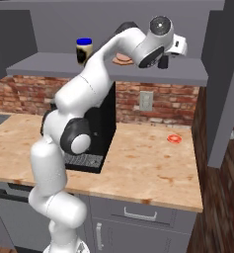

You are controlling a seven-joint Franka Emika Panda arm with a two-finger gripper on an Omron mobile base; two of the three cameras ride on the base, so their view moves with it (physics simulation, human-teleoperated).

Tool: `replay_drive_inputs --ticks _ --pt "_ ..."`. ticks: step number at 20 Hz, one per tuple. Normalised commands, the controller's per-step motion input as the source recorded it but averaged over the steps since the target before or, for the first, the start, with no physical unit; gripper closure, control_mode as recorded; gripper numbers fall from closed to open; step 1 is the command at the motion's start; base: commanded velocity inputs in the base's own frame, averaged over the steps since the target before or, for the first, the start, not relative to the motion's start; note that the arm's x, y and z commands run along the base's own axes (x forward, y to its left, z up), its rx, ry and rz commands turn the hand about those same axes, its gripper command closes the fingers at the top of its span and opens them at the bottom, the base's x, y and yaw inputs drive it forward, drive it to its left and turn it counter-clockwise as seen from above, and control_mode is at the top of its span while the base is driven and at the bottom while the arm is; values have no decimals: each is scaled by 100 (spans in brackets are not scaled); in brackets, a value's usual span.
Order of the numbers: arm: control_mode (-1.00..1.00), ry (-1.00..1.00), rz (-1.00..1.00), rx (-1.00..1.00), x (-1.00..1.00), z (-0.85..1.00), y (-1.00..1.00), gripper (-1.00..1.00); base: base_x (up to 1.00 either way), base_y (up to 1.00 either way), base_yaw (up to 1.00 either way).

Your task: Pick the shaker and mayonnaise from the counter and place them in the cabinet.

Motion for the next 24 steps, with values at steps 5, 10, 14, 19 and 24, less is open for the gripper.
replay_drive_inputs --ticks 5,10,14,19,24 --pt "-100 -5 4 1 -45 -14 8 -100 0 0 0" --pt "-100 -6 4 0 -46 -13 13 -100 0 0 0" --pt "-100 -6 5 0 -52 -12 15 -100 0 0 0" --pt "-100 -6 6 1 -59 -18 17 -100 0 0 0" --pt "-100 -4 7 1 -63 -36 22 -100 0 0 0"
